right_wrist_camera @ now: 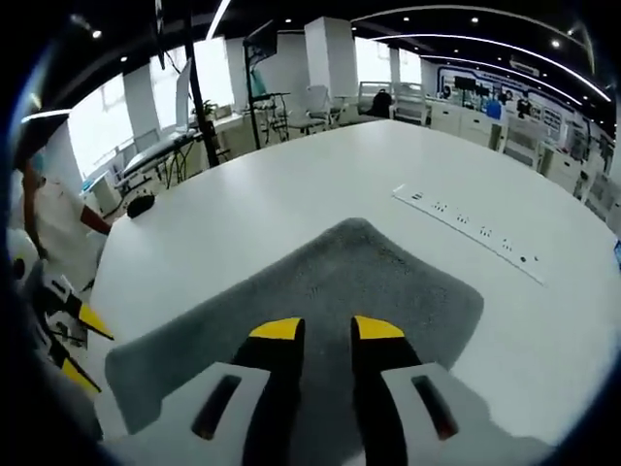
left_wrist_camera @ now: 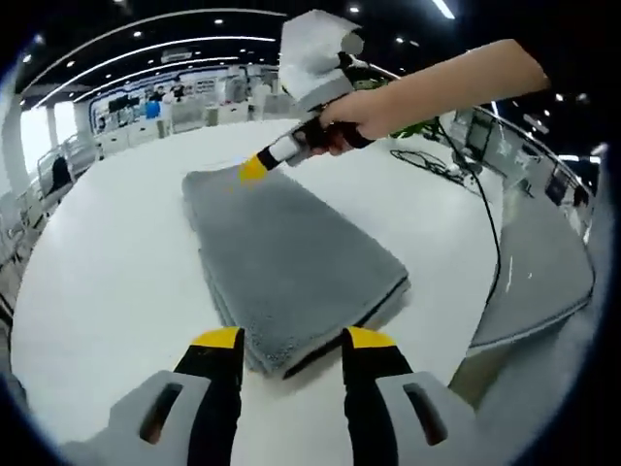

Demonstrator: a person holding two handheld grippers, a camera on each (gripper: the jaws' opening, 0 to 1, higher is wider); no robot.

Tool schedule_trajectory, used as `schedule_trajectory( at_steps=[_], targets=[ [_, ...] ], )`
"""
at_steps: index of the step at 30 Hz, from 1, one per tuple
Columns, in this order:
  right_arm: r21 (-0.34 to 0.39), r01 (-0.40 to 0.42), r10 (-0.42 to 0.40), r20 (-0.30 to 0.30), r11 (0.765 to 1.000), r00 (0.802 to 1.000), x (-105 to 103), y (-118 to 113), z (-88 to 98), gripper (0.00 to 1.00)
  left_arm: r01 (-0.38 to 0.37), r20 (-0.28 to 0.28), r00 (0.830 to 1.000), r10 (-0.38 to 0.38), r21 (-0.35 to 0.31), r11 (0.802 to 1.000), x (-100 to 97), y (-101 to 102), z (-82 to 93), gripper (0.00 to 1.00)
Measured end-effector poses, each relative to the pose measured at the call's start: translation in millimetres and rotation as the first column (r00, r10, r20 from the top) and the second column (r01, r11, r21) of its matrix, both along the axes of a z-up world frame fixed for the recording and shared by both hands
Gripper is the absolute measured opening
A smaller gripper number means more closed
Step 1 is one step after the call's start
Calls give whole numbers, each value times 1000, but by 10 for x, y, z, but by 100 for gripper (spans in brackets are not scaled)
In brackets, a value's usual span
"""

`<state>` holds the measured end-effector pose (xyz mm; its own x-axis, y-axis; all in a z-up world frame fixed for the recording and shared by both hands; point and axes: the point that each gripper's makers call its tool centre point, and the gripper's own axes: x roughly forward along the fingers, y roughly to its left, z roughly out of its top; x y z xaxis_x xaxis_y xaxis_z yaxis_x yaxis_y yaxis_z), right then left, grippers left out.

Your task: Fold the towel on the table until its edges align and the towel forms a compact rectangular stack.

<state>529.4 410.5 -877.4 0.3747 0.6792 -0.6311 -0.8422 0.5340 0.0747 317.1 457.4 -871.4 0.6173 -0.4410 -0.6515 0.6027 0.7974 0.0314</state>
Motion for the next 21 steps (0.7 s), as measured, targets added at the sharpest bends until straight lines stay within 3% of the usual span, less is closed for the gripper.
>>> schedule_trajectory(
  at_steps=[2, 7, 10, 12, 19, 20, 21],
  targets=[
    [8, 7, -6, -38, 1000, 999, -173, -92, -4, 18, 72, 13, 997, -72, 47, 996, 0, -55, -6, 39],
    [4, -15, 16, -30, 1000, 999, -452, -229, 27, 19, 171, 0, 985, -172, 102, 980, 20, -118, -83, 43],
    [13, -10, 11, -35, 1000, 999, -575, -307, 44, 21, 229, -9, 973, -230, 130, 965, 18, -141, -119, 43],
    [24, 0, 1, -60, 1000, 998, -688, -355, 54, 21, 291, -28, 956, -290, 144, 946, -12, -175, -160, 44],
    [4, -91, 91, -44, 996, 995, -1137, -422, 64, 22, 333, -32, 942, -334, 186, 924, -31, -185, -250, 39],
    [-5, -104, 104, -39, 995, 994, -1167, -425, 60, 22, 344, -35, 938, -344, 198, 918, -41, -183, -274, 39],
    [-19, -119, 119, -31, 993, 992, -1254, -426, 42, 21, 375, -34, 925, -378, 245, 894, -43, -161, -299, 38]
  ],
)
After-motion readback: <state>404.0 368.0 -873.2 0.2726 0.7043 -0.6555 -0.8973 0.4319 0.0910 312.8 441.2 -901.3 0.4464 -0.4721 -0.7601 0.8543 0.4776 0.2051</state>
